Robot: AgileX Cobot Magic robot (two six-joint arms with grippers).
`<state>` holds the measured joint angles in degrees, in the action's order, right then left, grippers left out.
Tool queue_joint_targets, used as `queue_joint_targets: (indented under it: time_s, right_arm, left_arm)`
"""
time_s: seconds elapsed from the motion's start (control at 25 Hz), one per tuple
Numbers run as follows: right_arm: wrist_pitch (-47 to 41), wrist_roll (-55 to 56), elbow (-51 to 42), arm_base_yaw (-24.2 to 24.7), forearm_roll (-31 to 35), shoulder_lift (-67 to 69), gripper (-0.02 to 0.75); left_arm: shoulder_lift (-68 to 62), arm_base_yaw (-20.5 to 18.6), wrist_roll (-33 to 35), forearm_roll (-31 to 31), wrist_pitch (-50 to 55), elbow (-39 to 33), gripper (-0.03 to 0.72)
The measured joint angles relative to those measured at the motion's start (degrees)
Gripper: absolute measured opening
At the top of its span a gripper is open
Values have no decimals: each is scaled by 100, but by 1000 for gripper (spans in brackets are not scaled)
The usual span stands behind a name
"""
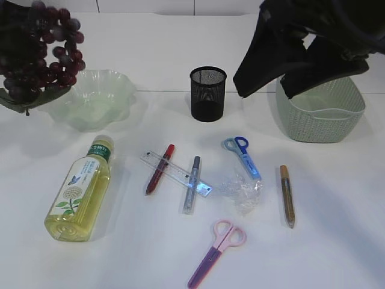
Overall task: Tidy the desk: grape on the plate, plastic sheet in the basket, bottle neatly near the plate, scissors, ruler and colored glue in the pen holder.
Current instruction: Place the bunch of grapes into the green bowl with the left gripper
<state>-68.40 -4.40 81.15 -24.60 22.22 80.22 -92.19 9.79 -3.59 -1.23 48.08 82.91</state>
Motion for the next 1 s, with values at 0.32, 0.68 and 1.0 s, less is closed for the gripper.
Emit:
queue_joint_targets:
  time_s: [0.32, 0.68, 1.0]
  right_arm:
    - [0, 103, 0, 0, 0, 0, 593]
    - [0, 111, 0, 0, -171, 0, 592]
    - [10, 126, 0, 0, -193, 0, 592]
  left_arm:
    - [-106, -14, -996, 1070, -565, 9, 75]
    - [-186, -14, -1123, 1089, -1541, 9, 75]
    - [-856, -27, -1143, 1102, -2027, 267, 75]
